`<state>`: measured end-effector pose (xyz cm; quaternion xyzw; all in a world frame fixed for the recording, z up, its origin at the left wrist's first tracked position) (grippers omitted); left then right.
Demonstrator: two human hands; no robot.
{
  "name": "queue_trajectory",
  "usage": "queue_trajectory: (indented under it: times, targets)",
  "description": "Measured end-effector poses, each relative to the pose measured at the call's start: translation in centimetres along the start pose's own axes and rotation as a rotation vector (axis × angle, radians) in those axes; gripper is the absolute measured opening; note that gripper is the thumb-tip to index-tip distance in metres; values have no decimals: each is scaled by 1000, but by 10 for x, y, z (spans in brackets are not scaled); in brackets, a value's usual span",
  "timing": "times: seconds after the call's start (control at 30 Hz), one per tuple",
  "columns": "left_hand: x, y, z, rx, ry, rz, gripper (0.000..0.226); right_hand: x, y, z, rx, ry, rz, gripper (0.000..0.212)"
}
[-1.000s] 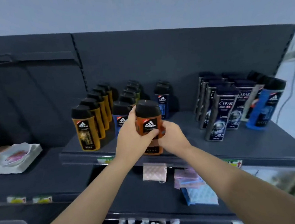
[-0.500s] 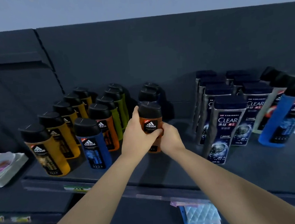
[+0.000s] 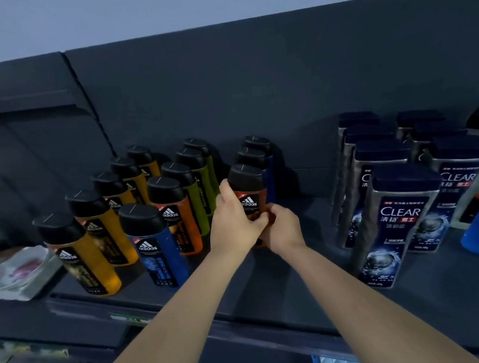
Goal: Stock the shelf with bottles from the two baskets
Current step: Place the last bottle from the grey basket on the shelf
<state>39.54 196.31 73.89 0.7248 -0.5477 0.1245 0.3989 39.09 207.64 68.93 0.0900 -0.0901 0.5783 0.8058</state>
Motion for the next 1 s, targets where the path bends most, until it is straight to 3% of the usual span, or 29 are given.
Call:
queue_trajectory:
  times: [0.2, 0.27, 0.4, 0.7, 0.87, 0.97, 1.0]
  targets:
    - [-4, 9, -1, 71, 15, 28, 81, -3, 7, -1, 43, -56, 9, 19]
    - [-6, 9, 1, 69, 7, 18, 82, -4, 6, 1, -15, 90, 35, 16]
    - [-10, 11, 1, 98, 8, 2, 86, -8, 10, -3, -157, 320, 64, 41]
    - [-12, 8, 4, 88, -18, -8, 88, -13, 15, -9, -324, 653, 94, 33]
    - [-15, 10, 6, 88, -17, 53, 91, -8, 11, -6, -240, 509, 56, 33]
    - [-15, 0, 12, 147, -34, 159, 99, -3, 5, -7, -6, -48, 28, 12]
    - [-11, -9, 10, 168, -34, 187, 100, -1, 2, -6, 1, -105, 7, 16]
Point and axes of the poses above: each hand's wrist, its own y-axis towards the middle knuckle, its own x-axis out of the back of the hand, z = x × y, the point moved 4 cm from there along y, towards the middle knuckle, and after that the axes turned 6 degrees about -z, right-handed, at the moved point
